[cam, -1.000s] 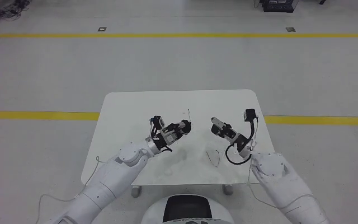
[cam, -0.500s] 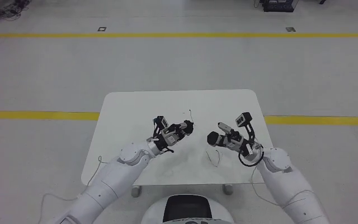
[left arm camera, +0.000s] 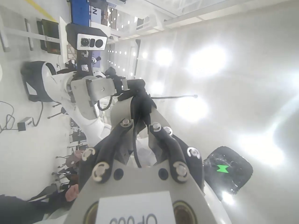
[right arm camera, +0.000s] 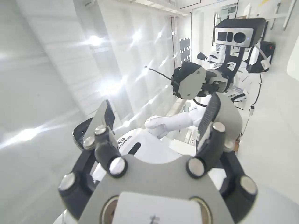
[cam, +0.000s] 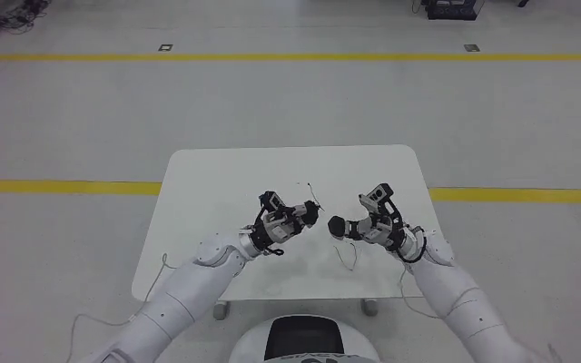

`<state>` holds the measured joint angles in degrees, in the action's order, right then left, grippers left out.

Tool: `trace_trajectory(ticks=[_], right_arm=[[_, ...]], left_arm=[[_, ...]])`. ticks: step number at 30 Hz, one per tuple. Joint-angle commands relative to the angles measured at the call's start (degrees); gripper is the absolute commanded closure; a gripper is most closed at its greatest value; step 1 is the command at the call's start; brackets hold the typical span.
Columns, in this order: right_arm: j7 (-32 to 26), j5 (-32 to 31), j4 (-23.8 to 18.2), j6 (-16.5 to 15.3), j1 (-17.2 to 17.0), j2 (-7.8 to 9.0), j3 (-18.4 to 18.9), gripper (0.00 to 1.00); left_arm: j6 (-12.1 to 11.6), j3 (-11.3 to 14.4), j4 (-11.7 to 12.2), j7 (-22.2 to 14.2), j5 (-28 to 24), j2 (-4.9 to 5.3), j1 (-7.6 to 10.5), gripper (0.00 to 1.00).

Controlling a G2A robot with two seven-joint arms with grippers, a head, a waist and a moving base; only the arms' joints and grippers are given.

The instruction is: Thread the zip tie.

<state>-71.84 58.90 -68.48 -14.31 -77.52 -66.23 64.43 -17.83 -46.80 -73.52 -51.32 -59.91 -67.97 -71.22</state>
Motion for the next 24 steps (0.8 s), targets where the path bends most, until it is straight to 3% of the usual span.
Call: trace_trajectory(ticks=[1,10,24], right_arm=[[-0.3,0.1,0.7,-0.4,0.6,-0.33,-0.7,0.55],[-1.2,0.1,3.3,-0.9,3.0,-1.63,-3.1,0.73],[-1.2,-0.8,5.1,-1.3,4.9,-2.79,-4.2,0.82]], left_arm=[[0.0,0.0,0.0,0.0,0.0,0.0,-0.01,1.0],[0.0,0.0,0.0,0.0,0.0,0.0,-0.01,1.0],[0.0,0.0,0.0,0.0,0.0,0.0,-0.01,1.0]])
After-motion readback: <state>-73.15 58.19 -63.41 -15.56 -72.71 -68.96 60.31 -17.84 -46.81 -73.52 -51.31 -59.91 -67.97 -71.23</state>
